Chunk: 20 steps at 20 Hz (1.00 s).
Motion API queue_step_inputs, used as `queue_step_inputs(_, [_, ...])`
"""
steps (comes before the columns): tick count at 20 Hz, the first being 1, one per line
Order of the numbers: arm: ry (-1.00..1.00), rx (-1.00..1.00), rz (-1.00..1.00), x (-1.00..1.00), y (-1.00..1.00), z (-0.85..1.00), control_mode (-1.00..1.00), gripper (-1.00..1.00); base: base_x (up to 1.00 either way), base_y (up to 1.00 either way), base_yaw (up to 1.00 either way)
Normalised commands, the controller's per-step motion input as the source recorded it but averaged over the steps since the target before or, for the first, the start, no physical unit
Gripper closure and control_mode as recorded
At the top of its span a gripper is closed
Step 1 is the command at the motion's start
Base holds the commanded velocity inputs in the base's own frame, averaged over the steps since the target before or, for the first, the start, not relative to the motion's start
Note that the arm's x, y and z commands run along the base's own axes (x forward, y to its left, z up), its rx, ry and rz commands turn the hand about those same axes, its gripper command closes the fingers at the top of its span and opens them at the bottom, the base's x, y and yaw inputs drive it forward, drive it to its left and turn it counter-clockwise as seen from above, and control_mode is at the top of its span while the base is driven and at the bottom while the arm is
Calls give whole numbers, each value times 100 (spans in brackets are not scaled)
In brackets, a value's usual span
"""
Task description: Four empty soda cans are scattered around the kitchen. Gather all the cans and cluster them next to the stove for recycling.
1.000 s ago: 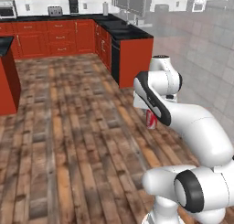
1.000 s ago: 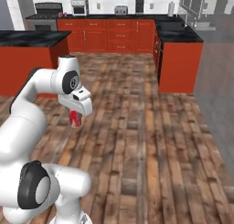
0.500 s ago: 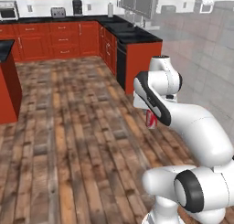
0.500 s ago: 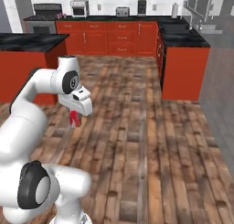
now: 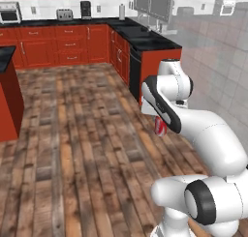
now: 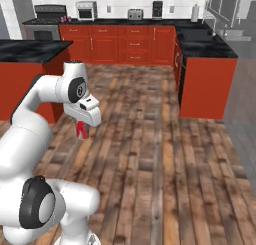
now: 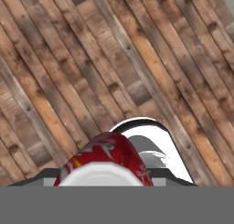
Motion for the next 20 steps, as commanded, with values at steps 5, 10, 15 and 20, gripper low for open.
queue_step_inputs(5, [0, 0, 0, 0, 0, 0, 100, 100, 74, 0, 2])
queue_step_inputs(10, [0, 0, 0, 0, 0, 0, 100, 100, 71, 0, 0])
queue_step_inputs(15, [0, 0, 0, 0, 0, 0, 100, 100, 70, 0, 0])
queue_step_inputs(20, [0, 0, 0, 0, 0, 0, 100, 100, 71, 0, 0])
